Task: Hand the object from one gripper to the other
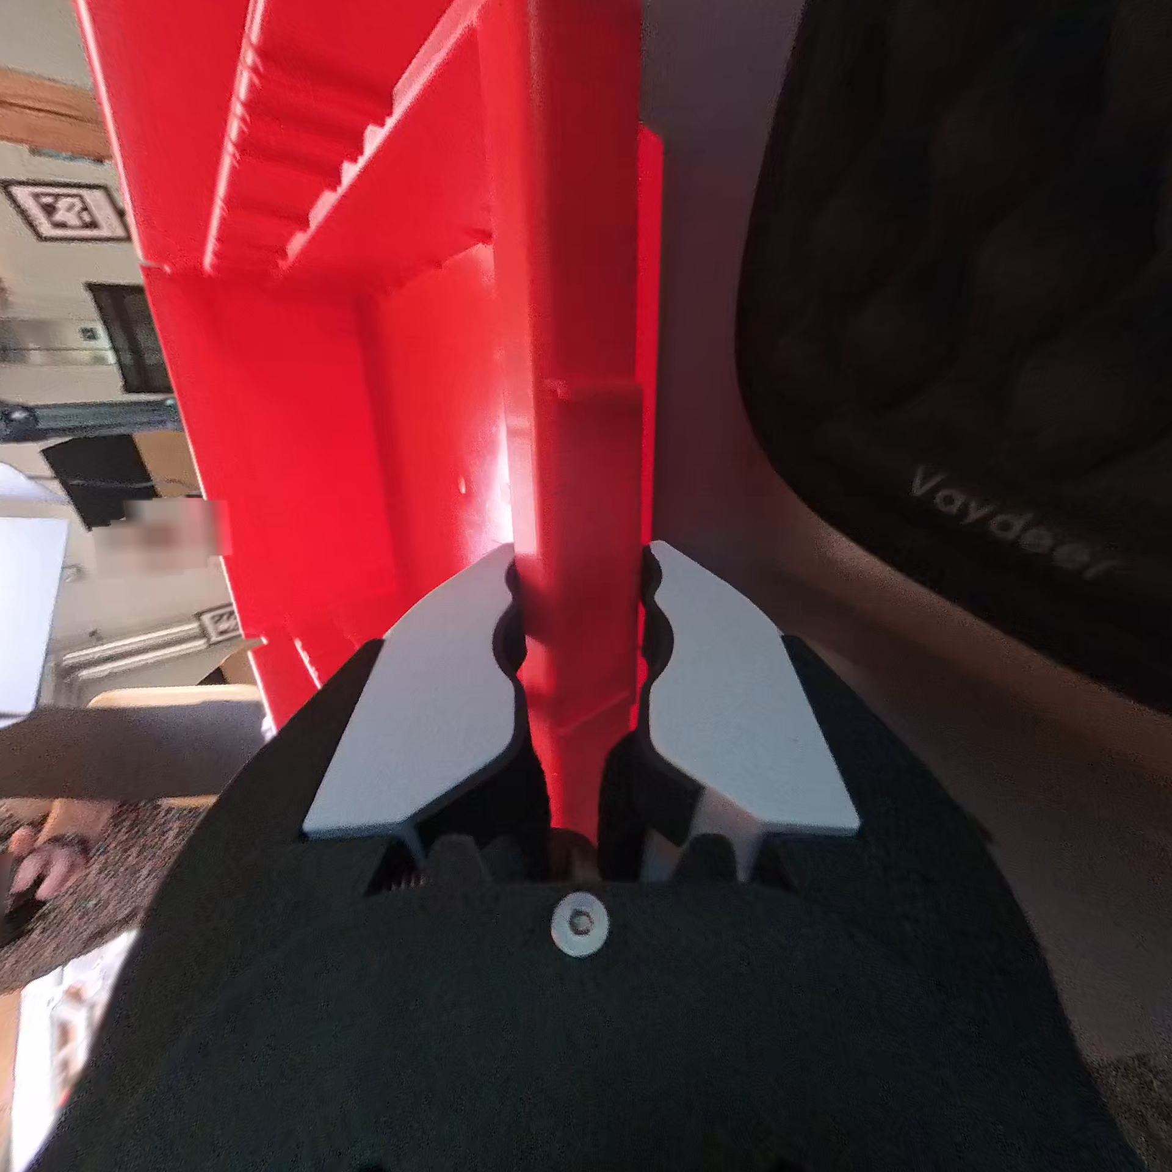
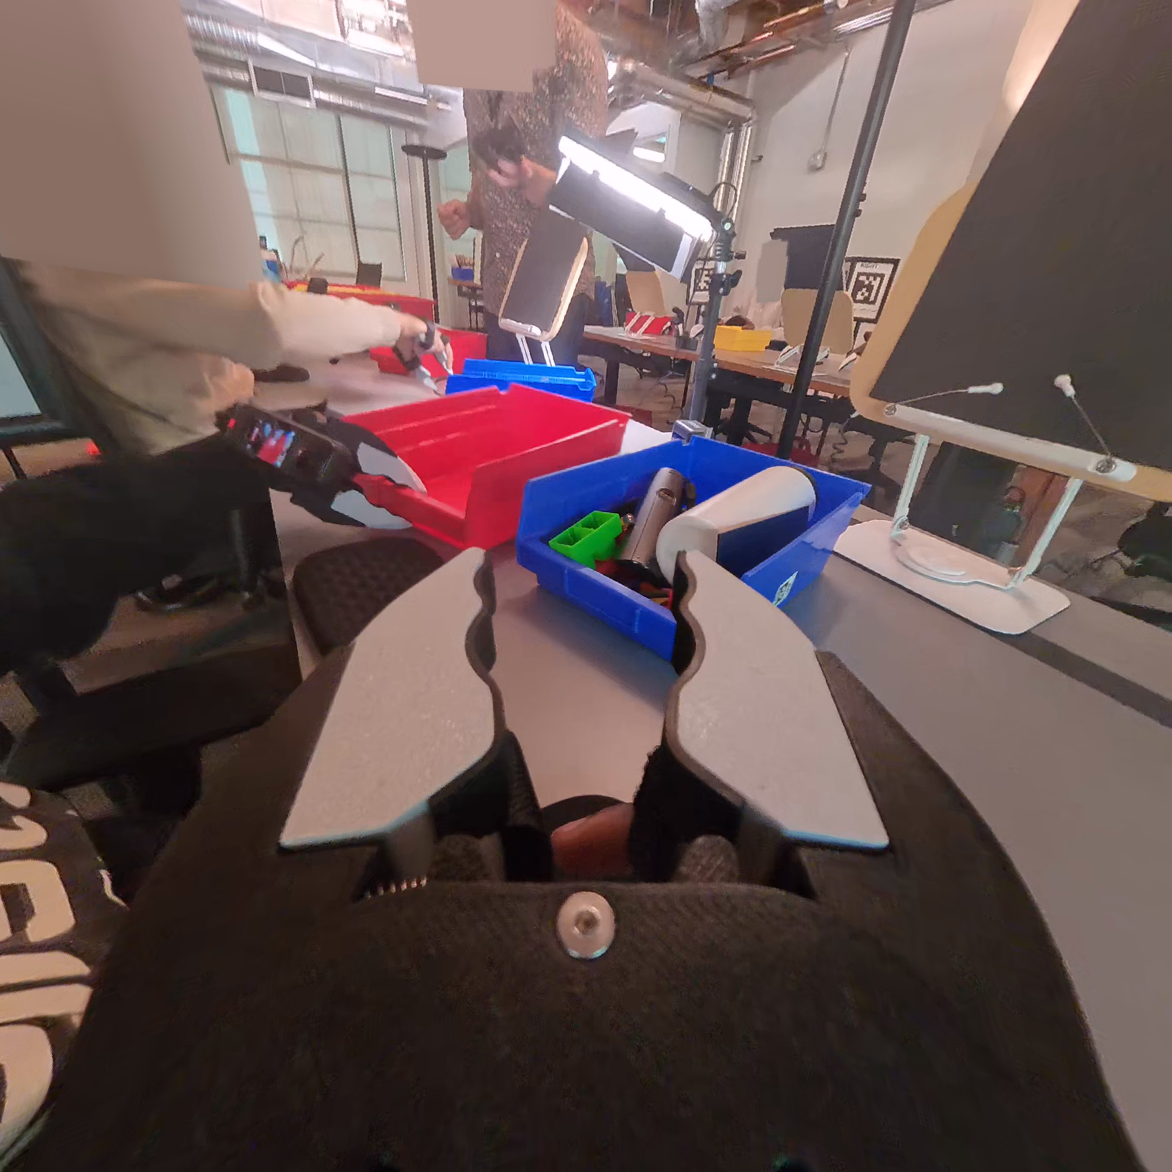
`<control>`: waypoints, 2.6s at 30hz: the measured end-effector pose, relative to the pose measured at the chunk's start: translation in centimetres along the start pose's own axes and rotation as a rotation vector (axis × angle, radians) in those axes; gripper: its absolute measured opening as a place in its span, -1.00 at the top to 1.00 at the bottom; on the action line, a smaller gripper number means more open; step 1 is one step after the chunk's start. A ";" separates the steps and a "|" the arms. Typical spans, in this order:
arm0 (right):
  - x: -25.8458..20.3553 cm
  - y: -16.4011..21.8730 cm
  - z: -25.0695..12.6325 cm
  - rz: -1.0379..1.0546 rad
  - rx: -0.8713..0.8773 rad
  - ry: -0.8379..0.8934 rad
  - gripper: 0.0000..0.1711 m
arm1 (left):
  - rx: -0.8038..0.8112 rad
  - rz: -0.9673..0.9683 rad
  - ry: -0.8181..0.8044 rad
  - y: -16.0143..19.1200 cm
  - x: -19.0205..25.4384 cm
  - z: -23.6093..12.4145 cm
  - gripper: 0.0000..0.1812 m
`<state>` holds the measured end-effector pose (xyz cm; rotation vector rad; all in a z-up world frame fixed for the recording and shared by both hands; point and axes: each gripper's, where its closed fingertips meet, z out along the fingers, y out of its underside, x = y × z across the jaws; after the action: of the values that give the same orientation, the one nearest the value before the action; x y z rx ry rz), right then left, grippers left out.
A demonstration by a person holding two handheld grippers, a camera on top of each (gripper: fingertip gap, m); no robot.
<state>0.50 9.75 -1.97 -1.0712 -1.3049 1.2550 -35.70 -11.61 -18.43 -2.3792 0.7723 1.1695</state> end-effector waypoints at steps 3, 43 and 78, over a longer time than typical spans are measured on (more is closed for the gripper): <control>-0.1 -0.2 -0.2 -0.076 -0.028 0.006 0.37 | -0.090 0.004 -0.074 0.5 -0.7 -0.6 0.63; 11.0 1.8 -17.0 -0.218 -0.460 0.570 0.42 | 0.496 0.048 -0.161 -44.2 -4.4 -10.6 0.66; 11.3 1.3 -17.3 -0.223 -0.443 0.598 0.42 | 0.612 0.051 0.062 -55.2 6.1 -3.9 0.29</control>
<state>16.28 23.14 -2.91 -1.4247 -1.2033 0.4215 3.99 27.29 -16.06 -1.8960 1.0393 0.7350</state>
